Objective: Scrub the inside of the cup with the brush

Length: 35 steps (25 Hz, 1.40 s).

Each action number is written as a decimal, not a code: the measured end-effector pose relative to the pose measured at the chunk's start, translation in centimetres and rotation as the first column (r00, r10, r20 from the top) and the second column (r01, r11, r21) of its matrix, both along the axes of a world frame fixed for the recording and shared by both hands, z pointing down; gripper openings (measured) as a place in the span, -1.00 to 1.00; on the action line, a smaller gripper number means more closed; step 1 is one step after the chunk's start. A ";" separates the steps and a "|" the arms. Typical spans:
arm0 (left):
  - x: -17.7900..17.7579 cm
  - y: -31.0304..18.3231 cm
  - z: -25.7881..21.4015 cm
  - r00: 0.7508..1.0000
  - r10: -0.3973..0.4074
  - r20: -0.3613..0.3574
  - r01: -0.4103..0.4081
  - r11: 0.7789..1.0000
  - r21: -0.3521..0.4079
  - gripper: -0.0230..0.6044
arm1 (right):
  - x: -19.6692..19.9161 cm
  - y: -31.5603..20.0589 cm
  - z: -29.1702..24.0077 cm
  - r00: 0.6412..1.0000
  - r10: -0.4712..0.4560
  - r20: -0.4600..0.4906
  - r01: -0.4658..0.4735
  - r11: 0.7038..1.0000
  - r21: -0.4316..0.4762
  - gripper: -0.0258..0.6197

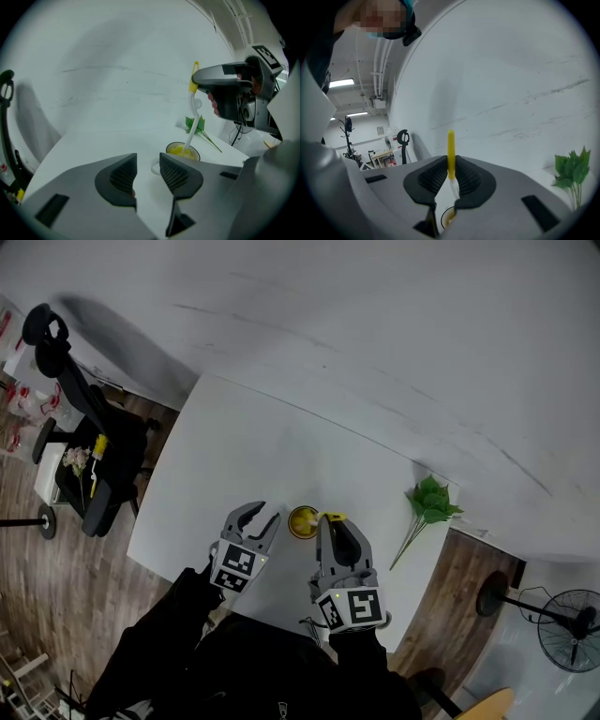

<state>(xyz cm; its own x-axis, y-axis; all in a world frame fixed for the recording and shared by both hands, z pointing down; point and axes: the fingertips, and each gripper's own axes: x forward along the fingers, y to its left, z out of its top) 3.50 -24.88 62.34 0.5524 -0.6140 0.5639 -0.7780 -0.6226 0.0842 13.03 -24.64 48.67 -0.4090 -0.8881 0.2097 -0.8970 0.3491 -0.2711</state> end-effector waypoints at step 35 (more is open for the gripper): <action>2.8 -1.1 6.8 0.998 0.057 -0.004 -0.057 0.997 -0.049 -0.75 | 0.2 0.3 0.1 1.000 0.018 -0.010 -0.018 1.000 0.003 -0.72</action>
<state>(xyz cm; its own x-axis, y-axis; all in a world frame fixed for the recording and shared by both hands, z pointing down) 6.28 -25.93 69.13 0.5872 -0.5531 0.5910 -0.7409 -0.6614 0.1172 13.26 -24.33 48.81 -0.3906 -0.8961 0.2109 -0.9059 0.3334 -0.2612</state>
